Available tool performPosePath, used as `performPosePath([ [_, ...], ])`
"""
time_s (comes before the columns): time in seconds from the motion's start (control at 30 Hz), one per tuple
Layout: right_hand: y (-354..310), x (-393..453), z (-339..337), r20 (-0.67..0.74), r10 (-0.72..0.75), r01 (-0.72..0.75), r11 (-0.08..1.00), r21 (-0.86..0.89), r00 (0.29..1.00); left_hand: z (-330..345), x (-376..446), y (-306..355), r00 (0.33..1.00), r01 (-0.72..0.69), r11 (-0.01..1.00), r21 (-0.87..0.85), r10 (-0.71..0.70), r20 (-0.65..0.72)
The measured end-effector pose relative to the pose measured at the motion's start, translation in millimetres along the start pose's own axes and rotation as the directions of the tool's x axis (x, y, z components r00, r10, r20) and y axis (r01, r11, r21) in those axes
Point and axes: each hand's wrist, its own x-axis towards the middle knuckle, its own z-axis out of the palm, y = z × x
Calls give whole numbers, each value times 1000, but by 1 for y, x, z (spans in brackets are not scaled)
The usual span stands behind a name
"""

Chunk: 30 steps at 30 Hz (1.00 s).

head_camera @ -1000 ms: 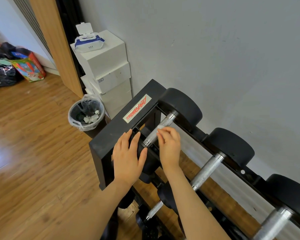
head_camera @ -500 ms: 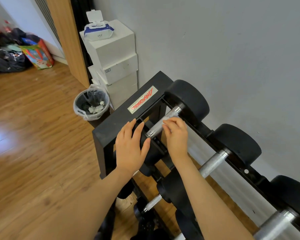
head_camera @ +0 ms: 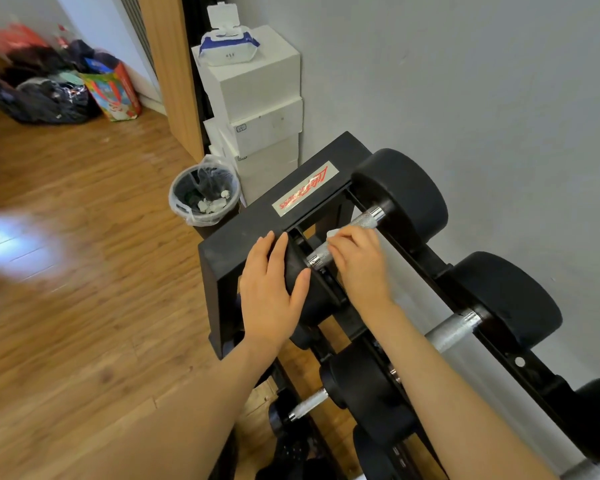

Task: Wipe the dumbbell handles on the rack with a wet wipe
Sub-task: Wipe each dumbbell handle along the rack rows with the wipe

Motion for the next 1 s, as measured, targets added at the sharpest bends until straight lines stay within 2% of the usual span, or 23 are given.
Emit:
performPosePath([
  [0.13, -8, -14, 4, 138, -167, 164, 986, 31, 976, 1, 0, -2, 1000, -21, 1000, -19, 21, -9],
  [0.23, 0, -9, 2, 101, -178, 183, 982, -42, 979, 1, 0, -2, 999, -31, 999, -12, 31, -9],
  [0.37, 12, 2, 0, -7, -104, 103, 987, -121, 995, 0, -1, -2, 1000, -23, 1000, -20, 23, 0],
  [0.5, 4, 2, 0, 77, -184, 187, 982, -30, 980, 1, 0, -3, 1000, -27, 1000, -14, 27, 2],
  [0.6, 11, 9, -8, 100, -281, 289, 954, -77, 954, 0, 0, -2, 999, -32, 999, -19, 32, 6],
  [0.73, 14, 15, -9, 94, -202, 211, 974, -89, 975, 0, 0, -3, 1000, -29, 999, -14, 29, 8],
  [0.9, 8, 19, -6, 246, -194, 205, 979, -19, 949, 0, 0, -4, 999, -42, 999, -24, 42, 6],
  [1.0, 17, 25, -16, 326, -198, 234, 969, -78, 924, 0, 0, -4, 999, -41, 999, -22, 41, 3],
])
